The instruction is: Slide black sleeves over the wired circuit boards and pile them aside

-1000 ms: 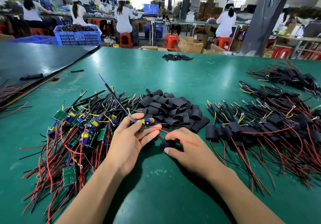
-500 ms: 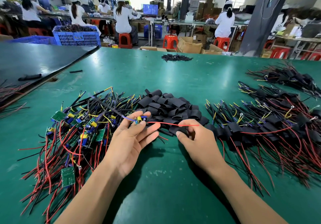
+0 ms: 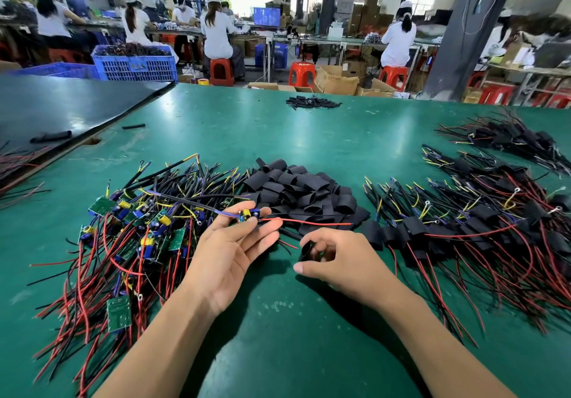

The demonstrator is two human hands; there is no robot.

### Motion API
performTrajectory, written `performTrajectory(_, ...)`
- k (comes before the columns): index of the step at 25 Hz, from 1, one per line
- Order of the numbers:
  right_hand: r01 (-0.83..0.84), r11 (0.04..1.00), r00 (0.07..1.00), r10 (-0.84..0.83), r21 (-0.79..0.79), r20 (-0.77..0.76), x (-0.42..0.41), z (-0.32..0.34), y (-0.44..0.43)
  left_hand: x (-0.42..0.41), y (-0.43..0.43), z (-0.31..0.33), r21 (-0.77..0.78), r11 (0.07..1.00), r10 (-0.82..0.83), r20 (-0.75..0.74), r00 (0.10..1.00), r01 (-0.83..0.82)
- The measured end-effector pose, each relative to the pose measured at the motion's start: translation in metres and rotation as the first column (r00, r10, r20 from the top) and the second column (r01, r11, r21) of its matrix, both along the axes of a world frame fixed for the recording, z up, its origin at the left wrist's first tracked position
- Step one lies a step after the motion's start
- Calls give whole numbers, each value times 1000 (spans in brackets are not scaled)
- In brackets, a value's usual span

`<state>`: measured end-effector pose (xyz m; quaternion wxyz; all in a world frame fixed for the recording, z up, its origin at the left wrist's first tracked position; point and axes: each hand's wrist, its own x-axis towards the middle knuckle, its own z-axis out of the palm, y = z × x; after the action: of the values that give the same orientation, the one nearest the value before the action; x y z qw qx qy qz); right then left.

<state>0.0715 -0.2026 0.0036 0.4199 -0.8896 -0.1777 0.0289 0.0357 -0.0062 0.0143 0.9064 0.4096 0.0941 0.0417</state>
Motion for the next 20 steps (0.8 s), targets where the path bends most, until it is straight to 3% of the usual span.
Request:
performTrajectory(3, 23, 999, 999, -24, 37, 32, -2, -1, 1, 0, 0, 0, 29, 1000, -12, -18, 1000, 12)
performTrajectory(6, 53, 964, 999, -49, 260, -22, 0, 0, 2, 1, 2, 1, 2, 1000, 20, 7, 1000, -20)
performTrajectory(12, 131, 721, 991, -95, 681, -90, 12, 7, -10, 3, 9, 0, -27, 993, 117, 60, 991, -116)
performTrajectory(20, 200, 557, 979, -147, 806, -141, 15, 8, -12, 4, 10, 0, -44, 986, 160, 56, 986, -158)
